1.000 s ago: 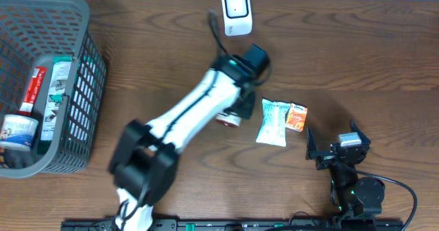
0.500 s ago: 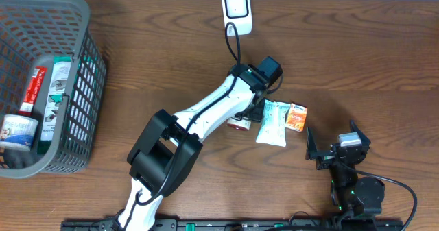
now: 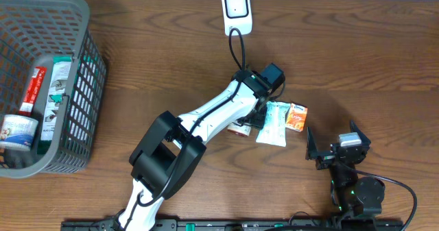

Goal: Scan the item barcode
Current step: 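Hold the green-capped jar in front of the white scanner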

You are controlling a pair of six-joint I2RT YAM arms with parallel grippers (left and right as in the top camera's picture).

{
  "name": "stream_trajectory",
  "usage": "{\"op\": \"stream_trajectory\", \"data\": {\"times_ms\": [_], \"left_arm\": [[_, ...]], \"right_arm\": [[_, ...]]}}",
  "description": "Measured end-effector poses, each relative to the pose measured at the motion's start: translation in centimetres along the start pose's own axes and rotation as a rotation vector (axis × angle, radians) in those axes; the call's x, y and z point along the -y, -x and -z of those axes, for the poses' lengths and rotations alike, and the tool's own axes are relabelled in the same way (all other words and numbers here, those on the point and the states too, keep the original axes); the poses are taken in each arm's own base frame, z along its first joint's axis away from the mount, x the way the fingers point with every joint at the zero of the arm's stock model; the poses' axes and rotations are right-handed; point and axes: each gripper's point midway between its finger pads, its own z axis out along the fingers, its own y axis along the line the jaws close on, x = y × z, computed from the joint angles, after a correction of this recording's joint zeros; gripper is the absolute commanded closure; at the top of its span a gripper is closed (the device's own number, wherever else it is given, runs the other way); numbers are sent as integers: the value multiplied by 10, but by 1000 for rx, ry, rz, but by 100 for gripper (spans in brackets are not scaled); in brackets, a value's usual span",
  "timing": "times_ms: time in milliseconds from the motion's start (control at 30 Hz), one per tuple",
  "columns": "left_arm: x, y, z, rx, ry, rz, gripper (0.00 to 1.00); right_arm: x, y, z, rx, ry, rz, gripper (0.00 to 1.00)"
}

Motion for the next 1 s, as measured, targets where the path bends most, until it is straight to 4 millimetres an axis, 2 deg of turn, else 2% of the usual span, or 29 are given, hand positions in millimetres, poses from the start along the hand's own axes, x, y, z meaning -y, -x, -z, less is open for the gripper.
{"op": "stream_trajectory", "data": {"times_ms": [500,633,833,867,900,1000], "left_arm": [[0,1,2,5,-3,2,16],[2,5,15,39,-23,4,16],[3,13,46,113,-63,5,17],[2,15,51,126,-70,5,22],[0,17,56,136,-76,12,32],[-11,24,66,162,-81,28,77]], "right_arm": [[0,0,0,0,0,0,1],[0,0,0,0,0,0,1],[0,0,0,0,0,0,1],[0,0,0,0,0,0,1],[0,0,0,0,0,0,1],[0,0,0,0,0,0,1]]}}
